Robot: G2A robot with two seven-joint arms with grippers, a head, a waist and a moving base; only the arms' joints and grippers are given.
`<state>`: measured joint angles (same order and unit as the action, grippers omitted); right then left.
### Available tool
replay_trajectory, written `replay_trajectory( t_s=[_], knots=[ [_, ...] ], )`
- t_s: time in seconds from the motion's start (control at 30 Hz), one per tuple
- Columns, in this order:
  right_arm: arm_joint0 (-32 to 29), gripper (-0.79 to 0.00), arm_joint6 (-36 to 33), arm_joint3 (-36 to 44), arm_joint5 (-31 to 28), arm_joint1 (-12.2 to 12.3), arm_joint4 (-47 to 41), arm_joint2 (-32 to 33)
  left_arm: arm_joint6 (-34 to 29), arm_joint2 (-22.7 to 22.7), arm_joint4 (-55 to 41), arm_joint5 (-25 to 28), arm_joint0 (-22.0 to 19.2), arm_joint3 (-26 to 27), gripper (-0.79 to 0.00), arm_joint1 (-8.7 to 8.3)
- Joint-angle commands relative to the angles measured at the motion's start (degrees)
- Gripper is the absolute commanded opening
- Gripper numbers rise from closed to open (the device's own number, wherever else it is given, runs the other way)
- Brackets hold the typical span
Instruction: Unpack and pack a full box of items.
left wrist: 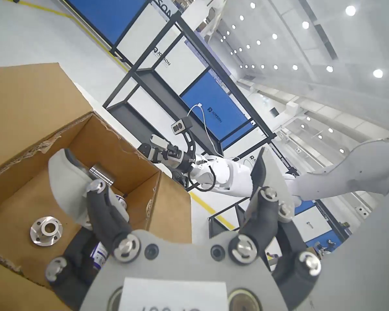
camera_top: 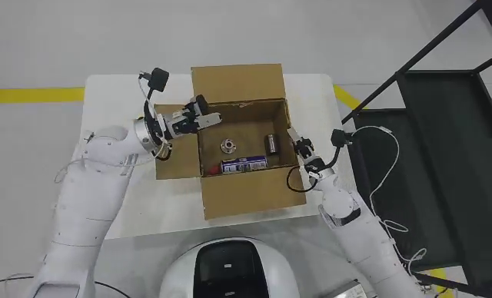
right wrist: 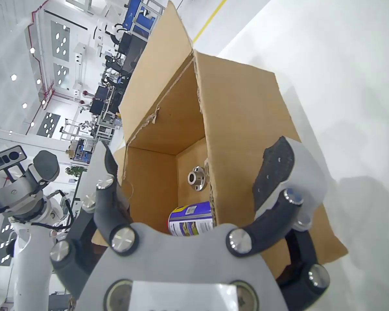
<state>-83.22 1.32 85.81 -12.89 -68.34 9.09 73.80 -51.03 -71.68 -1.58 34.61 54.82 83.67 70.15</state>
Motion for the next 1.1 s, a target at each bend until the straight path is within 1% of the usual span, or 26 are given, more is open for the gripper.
replay_trajectory(
  t_s=[0.0, 0.17, 0.3, 0.47, 0.53, 0.63, 0.73, 0.8, 0.9, 1.0, 1.07],
  knots=[
    [0.2, 0.000, -0.2, 0.2, -0.2, -0.2, 0.0, -0.5, -0.2, -1.6, -0.5, -0.1, 0.8, 0.7, 0.000, -0.42],
    [0.8, 0.000, -0.9, 0.7, -0.1, -0.5, 0.3, -1.3, -1.0, -4.8, -2.3, 0.0, 3.1, 2.5, 0.000, -1.36],
    [1.0, 0.000, -2.1, 1.2, 1.2, -0.7, 1.6, -2.1, -1.9, -7.3, -4.2, 0.0, 5.1, 3.4, 0.000, -2.08],
    [-0.9, 0.000, -1.3, 4.0, 2.8, -0.8, 3.5, -2.0, -4.0, -8.7, -6.9, -0.3, 6.2, 3.2, 0.000, -2.73],
    [-1.6, 0.000, -0.8, 5.1, 3.5, -0.7, 4.5, -1.5, -5.4, -8.9, -8.5, -0.3, 6.1, 2.6, 0.000, -2.95],
    [-2.9, 0.000, 1.8, 7.3, 3.7, -0.6, 7.4, -0.4, -8.4, -8.8, -11.3, -0.4, 5.5, 1.2, 0.000, -3.25],
    [-3.9, 0.000, 5.4, 10.3, 3.5, -0.5, 13.5, 0.6, -12.8, -8.8, -14.3, 0.0, 4.2, -1.0, 0.000, -3.64],
    [-4.3, 0.000, 5.8, 12.3, 4.7, -0.4, 18.1, 0.8, -15.9, -9.1, -14.6, 0.3, 3.1, -2.5, 0.000, -4.01],
    [-4.3, 0.000, 2.8, 16.8, 9.1, -0.3, 25.1, -0.7, -18.6, -9.5, -13.7, 0.1, 1.9, -3.1, 0.000, -4.59],
    [-3.6, 0.000, -3.1, 20.4, 11.6, -0.4, 29.6, -3.4, -20.6, -9.1, -14.3, -2.0, 1.8, -1.8, 0.000, -5.41],
    [-2.4, 0.000, -7.4, 21.4, 13.0, -0.4, 32.4, -5.2, -22.3, -9.0, -16.6, -3.6, 1.8, -1.4, 0.000, -6.08]
  ],
)
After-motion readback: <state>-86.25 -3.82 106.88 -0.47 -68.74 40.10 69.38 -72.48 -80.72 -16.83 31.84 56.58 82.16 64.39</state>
